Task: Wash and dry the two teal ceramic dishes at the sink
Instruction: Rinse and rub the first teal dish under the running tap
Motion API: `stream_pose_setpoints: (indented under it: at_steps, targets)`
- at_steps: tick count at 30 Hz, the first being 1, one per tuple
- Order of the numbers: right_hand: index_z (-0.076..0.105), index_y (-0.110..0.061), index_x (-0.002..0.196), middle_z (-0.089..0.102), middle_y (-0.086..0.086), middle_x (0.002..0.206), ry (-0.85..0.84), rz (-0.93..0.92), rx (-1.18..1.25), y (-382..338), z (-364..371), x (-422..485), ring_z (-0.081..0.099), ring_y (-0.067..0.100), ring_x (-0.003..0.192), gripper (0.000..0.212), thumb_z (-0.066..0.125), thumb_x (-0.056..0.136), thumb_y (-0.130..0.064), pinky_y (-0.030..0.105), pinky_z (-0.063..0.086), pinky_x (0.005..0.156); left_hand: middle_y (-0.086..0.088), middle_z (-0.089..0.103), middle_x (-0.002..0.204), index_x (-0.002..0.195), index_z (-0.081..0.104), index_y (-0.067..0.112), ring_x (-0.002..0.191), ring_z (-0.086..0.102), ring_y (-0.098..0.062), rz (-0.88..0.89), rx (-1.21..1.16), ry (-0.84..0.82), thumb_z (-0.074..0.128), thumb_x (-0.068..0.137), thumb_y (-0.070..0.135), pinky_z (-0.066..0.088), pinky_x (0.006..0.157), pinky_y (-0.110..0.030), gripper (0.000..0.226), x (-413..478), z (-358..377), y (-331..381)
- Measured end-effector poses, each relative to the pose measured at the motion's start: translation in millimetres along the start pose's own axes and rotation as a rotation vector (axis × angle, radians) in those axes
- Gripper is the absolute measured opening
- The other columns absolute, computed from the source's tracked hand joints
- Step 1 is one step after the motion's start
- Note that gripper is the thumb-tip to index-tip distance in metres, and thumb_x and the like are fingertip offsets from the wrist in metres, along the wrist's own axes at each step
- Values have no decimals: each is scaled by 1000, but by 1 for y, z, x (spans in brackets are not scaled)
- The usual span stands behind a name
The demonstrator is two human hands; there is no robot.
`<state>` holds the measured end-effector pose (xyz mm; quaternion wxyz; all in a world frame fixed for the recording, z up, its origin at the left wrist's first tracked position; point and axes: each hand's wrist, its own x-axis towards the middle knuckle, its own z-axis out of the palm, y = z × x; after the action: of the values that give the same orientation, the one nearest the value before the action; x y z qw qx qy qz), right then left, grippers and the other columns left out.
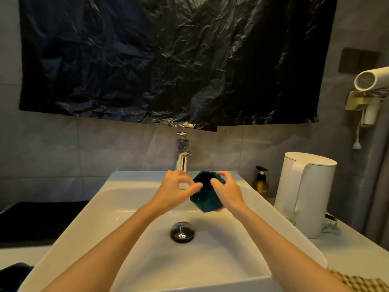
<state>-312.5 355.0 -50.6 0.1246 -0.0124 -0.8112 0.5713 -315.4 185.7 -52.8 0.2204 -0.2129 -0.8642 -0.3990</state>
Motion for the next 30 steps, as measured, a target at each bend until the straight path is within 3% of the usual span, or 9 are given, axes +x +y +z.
stream_pose_setpoints:
  at_steps: [2, 4, 6, 11, 14, 18, 21, 25, 30]
  targets:
    - [43, -34, 123, 56, -1, 110, 92, -216, -174, 5, -4, -1, 56, 20, 96, 34, 55, 91, -32, 33, 59, 69, 8, 53, 110, 101, 61, 25, 110, 51, -14, -178, -125, 4, 65, 82, 45, 44, 85, -27, 28, 3, -1, -1]
    - [43, -36, 123, 60, -3, 107, 132, -404, -225, 5, -6, -3, 58, 18, 94, 39, 57, 87, -31, 34, 58, 77, 4, 50, 119, 126, 46, 20, 112, 52, -17, -329, -229, -111, 67, 82, 42, 47, 85, -28, 54, 3, -2, -2]
    - [42, -36, 124, 62, -4, 106, 117, -570, -278, 4, -9, -7, 59, 16, 92, 47, 57, 80, -32, 31, 57, 78, -2, 55, 125, 135, 37, 18, 112, 55, -18, -361, -240, -233, 67, 84, 37, 46, 87, -29, 62, -1, -1, -4]
    - [38, -32, 132, 64, 1, 112, 29, -946, -465, 2, -11, -17, 63, 21, 87, 66, 62, 71, -26, 35, 58, 73, 0, 61, 113, 123, 50, 20, 113, 57, -22, -157, -218, -162, 61, 88, 11, 49, 93, -33, 37, -7, -1, 0]
    - [28, -32, 137, 60, 6, 110, 12, -1074, -577, -3, -12, -20, 63, 25, 82, 75, 63, 72, -22, 38, 58, 62, 5, 60, 108, 117, 43, 32, 105, 59, -17, -55, -92, -73, 62, 89, 15, 51, 87, -33, 38, -14, -14, 6]
    - [21, -28, 141, 53, 14, 108, 1, -1175, -612, -13, -5, -23, 62, 27, 80, 86, 72, 74, -13, 37, 59, 56, 0, 62, 111, 122, 44, 22, 100, 58, -16, 40, 102, 99, 61, 89, 16, 52, 79, -31, 38, -27, -36, 17]
    - [21, -32, 141, 50, 11, 112, -24, -1118, -488, -26, 3, -32, 60, 27, 84, 78, 63, 79, -9, 40, 58, 64, -1, 63, 112, 121, 47, 21, 101, 59, -17, 2, 82, 82, 60, 90, 22, 53, 83, -34, 33, -33, -54, 18]
    - [35, -36, 134, 53, -1, 122, -123, -826, -218, -47, 15, -47, 55, 17, 103, 54, 48, 85, -18, 37, 52, 88, -3, 63, 113, 121, 51, 19, 106, 60, -20, -199, -74, -79, 54, 93, 25, 49, 93, -41, 28, -45, -74, 24]
    - [47, -29, 118, 57, 3, 110, -144, -474, -31, -65, 38, -64, 54, 20, 99, 27, 41, 93, -22, 41, 51, 88, -7, 64, 116, 133, 41, 24, 98, 64, -19, -486, -160, -170, 45, 97, 40, 50, 89, -37, 40, -67, -100, 37]
